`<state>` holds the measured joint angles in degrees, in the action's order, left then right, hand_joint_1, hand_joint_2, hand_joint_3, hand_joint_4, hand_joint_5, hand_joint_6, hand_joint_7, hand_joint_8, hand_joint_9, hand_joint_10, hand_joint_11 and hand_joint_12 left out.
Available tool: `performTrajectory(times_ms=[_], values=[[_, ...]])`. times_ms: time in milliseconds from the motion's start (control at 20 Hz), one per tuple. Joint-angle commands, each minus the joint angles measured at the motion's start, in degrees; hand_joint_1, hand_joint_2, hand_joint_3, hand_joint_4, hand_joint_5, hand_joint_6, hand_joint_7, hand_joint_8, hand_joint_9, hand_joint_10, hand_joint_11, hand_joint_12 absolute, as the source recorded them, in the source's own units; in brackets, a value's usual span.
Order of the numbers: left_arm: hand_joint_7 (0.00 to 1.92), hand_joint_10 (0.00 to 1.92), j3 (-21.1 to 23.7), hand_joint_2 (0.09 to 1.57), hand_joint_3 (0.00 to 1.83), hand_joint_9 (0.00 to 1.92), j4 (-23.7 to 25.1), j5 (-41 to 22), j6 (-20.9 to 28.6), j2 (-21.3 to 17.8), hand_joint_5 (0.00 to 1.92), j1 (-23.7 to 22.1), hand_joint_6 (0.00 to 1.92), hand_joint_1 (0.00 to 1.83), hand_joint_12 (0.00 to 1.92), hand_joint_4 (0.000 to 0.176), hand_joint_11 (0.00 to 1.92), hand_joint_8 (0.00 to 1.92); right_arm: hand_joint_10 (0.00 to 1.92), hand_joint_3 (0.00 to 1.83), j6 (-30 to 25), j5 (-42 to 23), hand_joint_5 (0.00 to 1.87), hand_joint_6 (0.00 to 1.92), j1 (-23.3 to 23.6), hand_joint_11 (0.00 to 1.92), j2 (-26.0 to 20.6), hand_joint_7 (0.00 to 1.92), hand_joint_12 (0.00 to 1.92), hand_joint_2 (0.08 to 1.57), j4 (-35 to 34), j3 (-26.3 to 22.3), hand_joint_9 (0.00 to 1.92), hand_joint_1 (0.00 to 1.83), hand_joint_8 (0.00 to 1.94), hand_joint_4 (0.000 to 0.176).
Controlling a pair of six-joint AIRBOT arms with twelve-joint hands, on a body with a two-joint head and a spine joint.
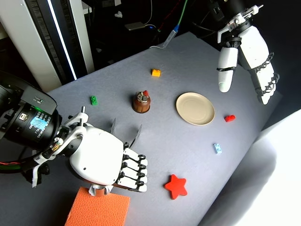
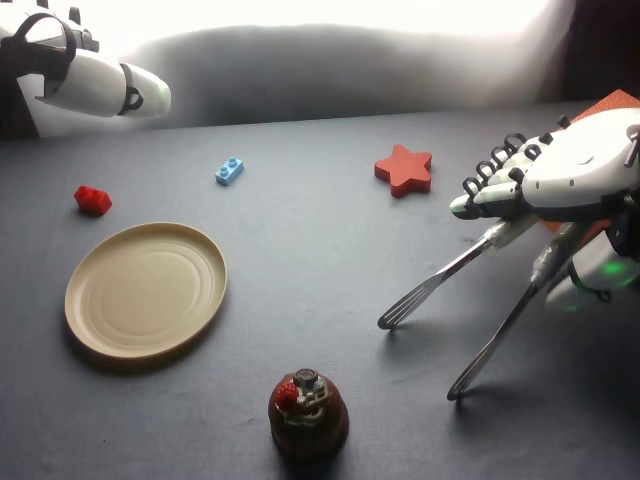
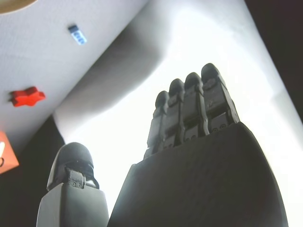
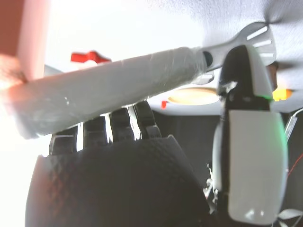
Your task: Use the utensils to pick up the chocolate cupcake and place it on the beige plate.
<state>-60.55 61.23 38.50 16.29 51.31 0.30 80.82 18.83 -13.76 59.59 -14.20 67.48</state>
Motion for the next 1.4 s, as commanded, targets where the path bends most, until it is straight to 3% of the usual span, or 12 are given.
performTrajectory(times_ms=[0, 200, 450, 750, 800, 900, 950, 1350], values=[[0.09, 0.00, -0.06, 1.13, 0.00, 0.06, 3.76, -1.12, 0.01, -0.34, 0.06, -0.24, 0.00, 0.10, 0.05, 0.000, 0.00, 0.00, 0.00, 0.06, -0.09, -3.99, 0.00, 0.00, -0.03, 0.00, -0.13, 0.00, 0.00, 1.14, -0.36, 0.41, 0.00, 0.72, 0.00, 0.000], [0.08, 0.00, 0.39, 1.13, 0.00, 0.04, 3.76, -1.12, 0.02, -0.40, 0.05, -0.43, 0.00, 0.09, 0.03, 0.000, 0.00, 0.00, 0.00, 0.08, 0.09, -4.52, 0.00, 0.00, -0.78, 0.00, 0.02, 0.00, 0.00, 1.25, -0.36, 0.68, 0.00, 0.96, 0.00, 0.000], [0.08, 0.00, 0.47, 1.13, 0.00, 0.04, 3.76, -1.12, 0.02, -0.44, 0.05, -0.48, 0.00, 0.11, 0.00, 0.000, 0.00, 0.00, 0.00, 0.08, 0.10, -4.86, 0.01, 0.00, -0.91, 0.00, 0.03, 0.00, 0.00, 1.32, -0.36, 0.77, 0.00, 1.01, 0.00, 0.000], [0.07, 0.00, 0.15, 1.13, 0.00, 0.04, 3.85, -1.11, -0.01, -0.34, 0.05, -0.43, 0.00, 0.11, 0.00, 0.000, 0.00, 0.00, 0.01, 0.02, 0.09, -4.89, 0.14, 0.01, -0.73, 0.04, -0.01, 0.11, 0.05, 1.27, -0.36, 0.80, 0.07, 1.01, 0.01, 0.000], [0.07, 0.00, 0.15, 1.13, 0.00, 0.04, 3.85, -1.11, -0.01, -0.35, 0.05, -0.43, 0.00, 0.11, 0.00, 0.000, 0.00, 0.00, 0.00, 0.01, 0.09, -4.88, 0.14, 0.00, -0.66, 0.00, -0.02, 0.12, 0.21, 1.30, -0.36, 0.80, 0.07, 0.96, 0.00, 0.000], [0.06, 0.00, 0.14, 1.13, 0.00, 0.02, 3.85, -1.11, -0.01, -0.35, 0.04, -0.43, 0.00, 0.10, 0.00, 0.000, 0.00, 0.00, 0.00, 0.00, 0.09, -4.88, 0.15, 0.00, -0.61, 0.00, -0.02, 0.13, 0.26, 1.29, -0.36, 0.79, 0.09, 0.98, 0.00, 0.000], [0.08, 0.01, 0.16, 1.13, 0.00, 0.04, 3.85, -1.10, -0.01, -0.36, 0.05, -0.43, 0.01, 0.10, 0.00, 0.000, 0.01, 0.01, 0.01, 0.00, 0.09, -4.88, 0.20, 0.01, -0.57, 0.00, -0.02, 0.18, 0.38, 1.29, -0.36, 0.79, 0.14, 1.02, 0.01, 0.000], [0.07, 0.01, 0.18, 1.13, 0.00, 0.05, 3.84, -1.10, -0.01, -0.34, 0.05, -0.45, 0.00, 0.09, 0.01, 0.000, 0.01, 0.00, 0.00, 0.02, 0.09, -5.20, 0.22, 0.00, -0.31, 0.00, -0.03, 0.21, 0.45, 1.34, -0.36, 0.78, 0.19, 0.86, 0.00, 0.000]])
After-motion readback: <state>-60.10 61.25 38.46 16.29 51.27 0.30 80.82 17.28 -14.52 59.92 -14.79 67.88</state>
